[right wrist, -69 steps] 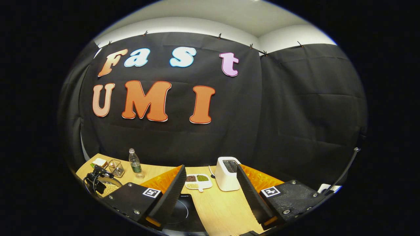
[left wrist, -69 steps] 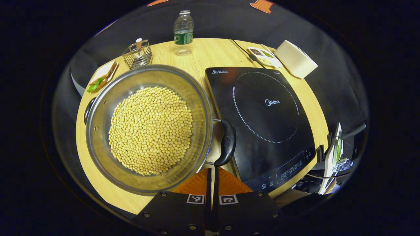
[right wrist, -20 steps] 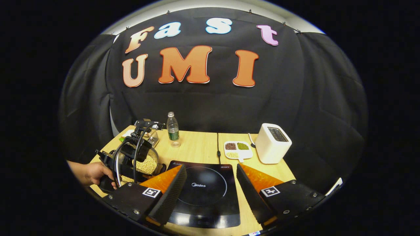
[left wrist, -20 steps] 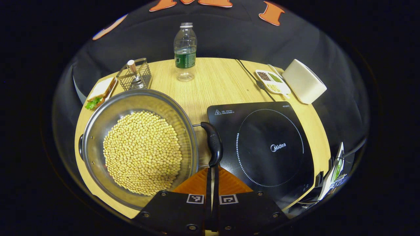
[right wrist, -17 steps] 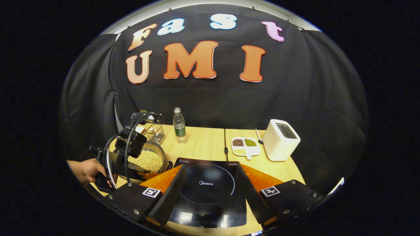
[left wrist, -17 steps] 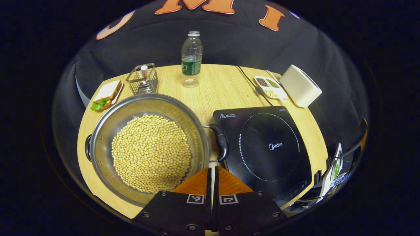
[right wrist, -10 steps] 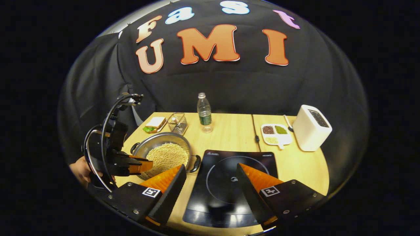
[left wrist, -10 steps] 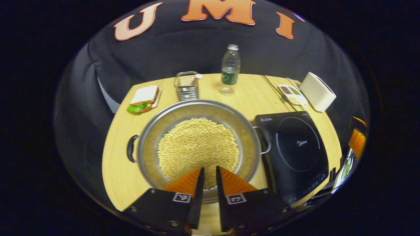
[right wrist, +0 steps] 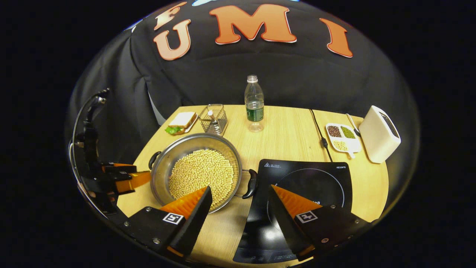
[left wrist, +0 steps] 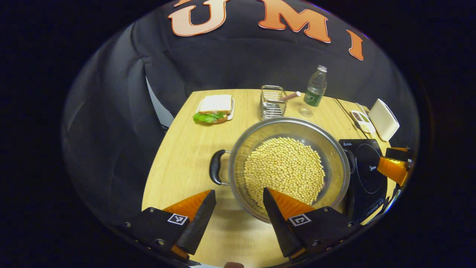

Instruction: First push the handle of the pot to place it horizontally, then grasp the pot with both hands and set it on the induction cooktop.

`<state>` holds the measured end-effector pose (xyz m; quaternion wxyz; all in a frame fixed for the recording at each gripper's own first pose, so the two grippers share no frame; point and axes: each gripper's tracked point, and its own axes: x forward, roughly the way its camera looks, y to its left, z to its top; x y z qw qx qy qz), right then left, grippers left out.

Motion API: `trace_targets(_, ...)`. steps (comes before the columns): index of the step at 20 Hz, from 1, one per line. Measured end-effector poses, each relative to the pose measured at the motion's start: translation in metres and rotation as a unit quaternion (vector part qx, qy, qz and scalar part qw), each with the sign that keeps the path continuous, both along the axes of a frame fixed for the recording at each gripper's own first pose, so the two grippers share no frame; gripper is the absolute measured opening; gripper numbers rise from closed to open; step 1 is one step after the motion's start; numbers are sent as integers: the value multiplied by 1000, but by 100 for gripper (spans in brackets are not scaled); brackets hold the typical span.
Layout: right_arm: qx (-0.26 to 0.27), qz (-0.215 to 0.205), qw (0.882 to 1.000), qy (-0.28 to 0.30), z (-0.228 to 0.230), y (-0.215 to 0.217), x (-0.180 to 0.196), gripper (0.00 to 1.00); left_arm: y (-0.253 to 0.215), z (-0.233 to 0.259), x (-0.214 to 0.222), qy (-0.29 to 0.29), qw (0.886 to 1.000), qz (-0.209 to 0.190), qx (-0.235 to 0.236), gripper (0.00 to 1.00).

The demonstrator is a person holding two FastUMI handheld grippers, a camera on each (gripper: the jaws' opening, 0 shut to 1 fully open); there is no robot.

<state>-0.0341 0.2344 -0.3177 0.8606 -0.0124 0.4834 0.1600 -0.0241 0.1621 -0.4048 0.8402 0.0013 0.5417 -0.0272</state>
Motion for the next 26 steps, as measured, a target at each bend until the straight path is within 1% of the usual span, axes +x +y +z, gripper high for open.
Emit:
trace_targets(4, -26, -5, 999, 27, -30, 8, 9, 95, 22, -5, 24, -28, 999, -12, 16, 83)
trace_targets(9, -37, -15, 997, 61, -63, 18, 18, 94, 21, -24, 49, -47, 999, -25, 1, 83)
trace_targets(11, -40, -20, 996, 74, -75, 21, 20, 93, 23, -33, 54, -47, 998, -29, -2, 83)
trace_targets(15, -62, -20, 995, 79, -93, 19, 26, 92, 26, -53, 55, -33, 999, -29, -7, 83)
trace_targets(19, -80, 0, 995, 64, -98, 21, 32, 82, 20, -64, 55, -29, 999, -30, -22, 83)
trace_targets(20, -84, 6, 994, 63, -101, 23, 33, 78, 20, -67, 55, -25, 999, -29, -27, 83)
trace_targets(21, -85, 11, 995, 55, -99, 28, 37, 77, 17, -68, 53, -24, 999, -29, -37, 83)
trace_targets(22, -87, 18, 994, 59, -101, 32, 37, 75, 16, -70, 53, -23, 998, -29, -42, 83)
trace_targets(24, -86, 24, 994, 70, -108, 34, 33, 75, 21, -73, 52, -24, 999, -26, -40, 86)
trace_targets(25, -82, 26, 993, 82, -111, 35, 31, 70, 24, -76, 50, -22, 999, -23, -43, 86)
trace_targets(26, -76, 23, 993, 87, -114, 38, 31, 75, 26, -78, 49, -18, 999, -21, -43, 86)
